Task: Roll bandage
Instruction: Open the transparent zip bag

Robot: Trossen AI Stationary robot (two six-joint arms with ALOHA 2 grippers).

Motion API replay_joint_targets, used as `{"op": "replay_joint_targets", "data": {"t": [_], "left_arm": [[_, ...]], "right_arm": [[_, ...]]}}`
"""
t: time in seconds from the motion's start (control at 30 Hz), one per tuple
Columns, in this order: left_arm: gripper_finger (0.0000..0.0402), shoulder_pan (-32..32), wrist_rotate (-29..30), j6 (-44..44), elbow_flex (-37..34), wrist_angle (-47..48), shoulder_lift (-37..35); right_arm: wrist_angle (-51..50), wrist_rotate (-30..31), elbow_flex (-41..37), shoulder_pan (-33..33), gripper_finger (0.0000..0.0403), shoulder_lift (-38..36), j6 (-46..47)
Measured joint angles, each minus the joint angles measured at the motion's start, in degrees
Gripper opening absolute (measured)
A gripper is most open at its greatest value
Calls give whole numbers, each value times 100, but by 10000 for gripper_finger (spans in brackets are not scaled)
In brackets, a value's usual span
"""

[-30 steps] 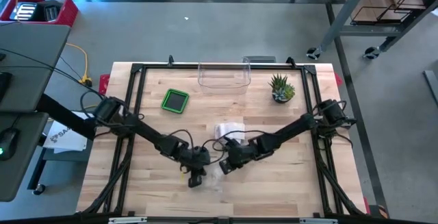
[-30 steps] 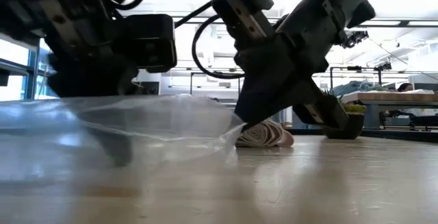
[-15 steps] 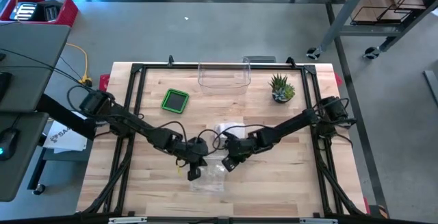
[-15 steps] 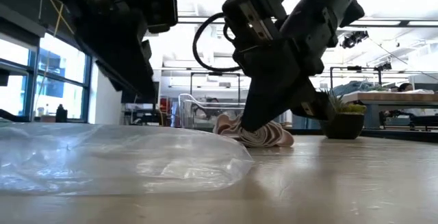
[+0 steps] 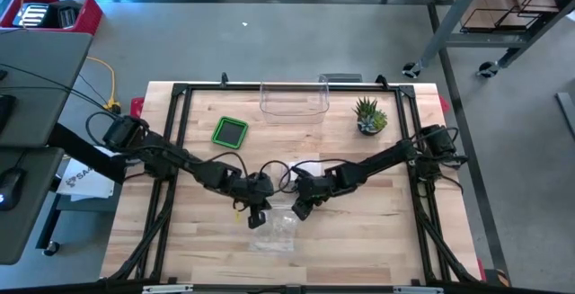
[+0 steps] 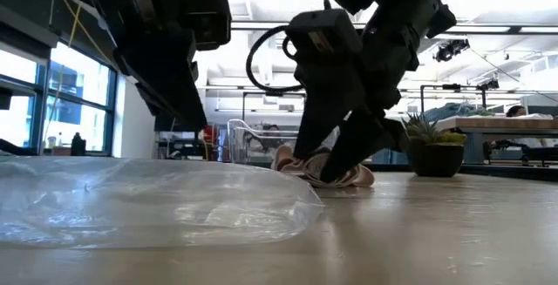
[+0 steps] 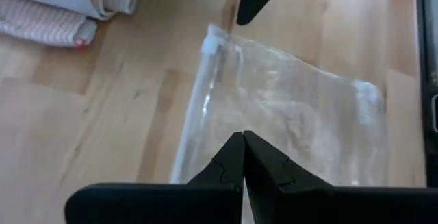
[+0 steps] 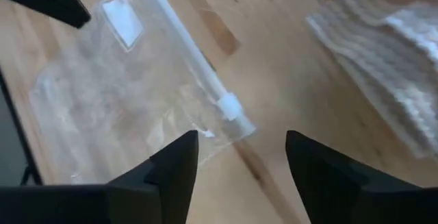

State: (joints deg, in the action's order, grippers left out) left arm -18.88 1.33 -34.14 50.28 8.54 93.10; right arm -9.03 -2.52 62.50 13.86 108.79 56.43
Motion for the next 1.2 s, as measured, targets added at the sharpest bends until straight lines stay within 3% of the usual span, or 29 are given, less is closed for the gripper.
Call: {"op": "replay_joint_targets", "data": {"t": [0.2, 0.27, 0.37, 0.43, 0.57, 0.67, 0.97, 1.1, 1.2], "left_arm": [[0, -122, 121, -324, 0, -424, 71], [0, -122, 135, -436, 0, -536, 158], [0, -86, 133, -569, 2, -629, 306], [0, -54, 88, -576, 0, -545, 353], [0, -58, 91, -414, 0, -580, 295], [0, -104, 180, -78, 2, -693, 231], [0, -207, 225, -539, -875, -1376, -126], [0, -251, 214, -779, -1120, -1396, -268], [0, -251, 205, -846, -1119, -1361, -296]], "right_arm": [[43, -103, 0, -38, 196, 0, 232], [20, -109, 0, -38, 159, 0, 449], [-159, -136, 98, 6, 50, 0, 842], [-621, -80, 410, 78, 17, 0, 922], [-2543, 441, 1407, 265, 3, 13, 505], [-3179, 639, 2053, 266, 1, 101, 156], [-3116, 133, 2197, 135, 0, 743, 297], [-2868, -471, 2197, 25, 0, 903, 1104], [-2889, -415, 2194, 22, 0, 951, 2116]]}}
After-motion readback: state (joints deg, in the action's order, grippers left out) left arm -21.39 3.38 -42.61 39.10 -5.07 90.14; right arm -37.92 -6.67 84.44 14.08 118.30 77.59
